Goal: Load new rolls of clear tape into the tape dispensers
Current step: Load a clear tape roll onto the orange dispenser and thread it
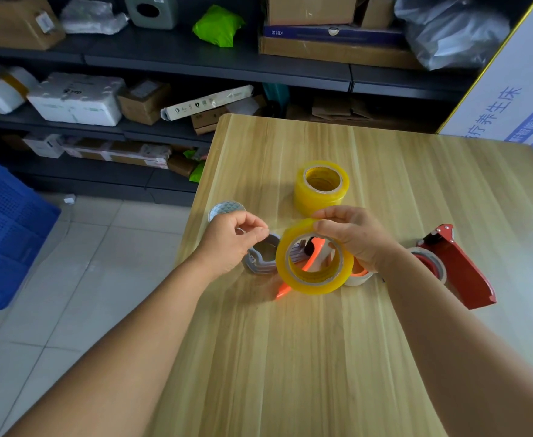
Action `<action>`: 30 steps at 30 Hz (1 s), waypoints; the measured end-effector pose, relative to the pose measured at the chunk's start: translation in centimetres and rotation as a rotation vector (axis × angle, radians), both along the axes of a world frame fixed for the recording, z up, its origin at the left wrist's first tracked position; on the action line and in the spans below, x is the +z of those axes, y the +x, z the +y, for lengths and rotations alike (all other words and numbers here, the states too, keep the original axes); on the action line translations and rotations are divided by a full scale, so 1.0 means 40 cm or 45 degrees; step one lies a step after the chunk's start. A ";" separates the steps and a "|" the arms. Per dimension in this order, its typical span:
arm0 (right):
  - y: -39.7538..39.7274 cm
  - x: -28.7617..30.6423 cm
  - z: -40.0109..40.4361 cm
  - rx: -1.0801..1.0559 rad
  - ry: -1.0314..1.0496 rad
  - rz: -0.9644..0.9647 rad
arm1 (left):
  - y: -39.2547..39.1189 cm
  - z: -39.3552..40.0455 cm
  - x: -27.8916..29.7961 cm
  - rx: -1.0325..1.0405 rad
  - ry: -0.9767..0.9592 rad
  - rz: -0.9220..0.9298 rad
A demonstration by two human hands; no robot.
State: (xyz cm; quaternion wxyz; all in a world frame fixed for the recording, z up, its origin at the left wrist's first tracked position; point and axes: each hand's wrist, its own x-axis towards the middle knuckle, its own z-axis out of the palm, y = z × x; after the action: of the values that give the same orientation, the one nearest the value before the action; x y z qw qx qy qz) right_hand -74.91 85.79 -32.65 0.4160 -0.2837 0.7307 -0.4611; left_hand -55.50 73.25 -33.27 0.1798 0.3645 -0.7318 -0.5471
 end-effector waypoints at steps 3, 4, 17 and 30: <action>-0.003 -0.006 -0.008 -0.054 -0.014 0.003 | 0.001 0.003 0.003 0.036 0.037 0.010; -0.003 -0.008 -0.010 -0.067 -0.013 0.004 | 0.000 0.005 0.004 0.046 0.040 0.010; 0.002 -0.016 -0.023 -0.112 -0.073 -0.119 | -0.007 0.014 -0.002 -0.138 0.379 0.003; 0.059 -0.027 -0.090 -0.038 -0.006 -0.005 | 0.018 -0.002 0.009 0.085 0.255 -0.232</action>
State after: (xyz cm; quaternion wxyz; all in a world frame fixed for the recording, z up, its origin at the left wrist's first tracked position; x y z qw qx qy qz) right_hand -72.54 82.18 -33.72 0.4098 -0.2729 0.7329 -0.4695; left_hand -54.78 73.15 -32.91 0.0935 0.4530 -0.6742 -0.5758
